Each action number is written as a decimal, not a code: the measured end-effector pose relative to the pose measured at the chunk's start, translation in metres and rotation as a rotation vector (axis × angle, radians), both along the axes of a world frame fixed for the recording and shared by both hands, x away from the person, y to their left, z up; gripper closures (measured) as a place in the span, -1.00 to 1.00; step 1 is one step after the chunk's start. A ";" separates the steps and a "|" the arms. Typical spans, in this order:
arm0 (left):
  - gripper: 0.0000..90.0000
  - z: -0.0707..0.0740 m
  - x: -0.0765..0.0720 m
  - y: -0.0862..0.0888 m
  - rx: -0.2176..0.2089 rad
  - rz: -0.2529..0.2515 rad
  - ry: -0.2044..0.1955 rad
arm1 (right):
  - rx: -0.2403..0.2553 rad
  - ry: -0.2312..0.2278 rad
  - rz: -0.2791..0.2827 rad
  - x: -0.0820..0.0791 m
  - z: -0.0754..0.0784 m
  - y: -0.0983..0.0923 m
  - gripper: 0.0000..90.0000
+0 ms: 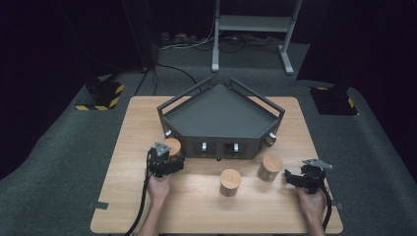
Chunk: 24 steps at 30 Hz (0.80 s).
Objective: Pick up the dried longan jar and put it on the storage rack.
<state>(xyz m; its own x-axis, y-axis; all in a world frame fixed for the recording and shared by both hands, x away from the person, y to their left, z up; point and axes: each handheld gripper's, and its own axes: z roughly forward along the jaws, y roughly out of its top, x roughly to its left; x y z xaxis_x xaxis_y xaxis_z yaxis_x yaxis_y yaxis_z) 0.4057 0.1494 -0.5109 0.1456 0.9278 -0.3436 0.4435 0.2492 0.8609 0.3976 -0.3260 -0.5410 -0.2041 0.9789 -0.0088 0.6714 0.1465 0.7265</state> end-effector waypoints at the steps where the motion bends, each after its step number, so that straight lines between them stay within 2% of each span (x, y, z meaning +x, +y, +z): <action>1: -0.45 0.001 -0.001 0.000 0.009 -0.007 0.003 | 0.001 0.000 0.000 0.000 0.000 0.000 -0.81; 7: -0.44 0.009 -0.005 0.001 0.023 -0.025 0.007 | 0.000 0.000 0.000 0.000 0.000 0.000 -0.81; 15: -0.44 0.030 -0.011 0.008 -0.016 -0.053 0.022 | 0.001 0.001 -0.001 0.000 0.000 0.000 -0.81; 17: -0.44 0.032 -0.011 0.008 -0.013 -0.059 0.026 | 0.001 0.001 0.000 0.000 0.000 0.000 -0.81; 24: -0.43 0.054 -0.017 0.007 0.002 -0.099 0.013 | 0.000 0.000 0.000 0.000 0.000 0.000 -0.81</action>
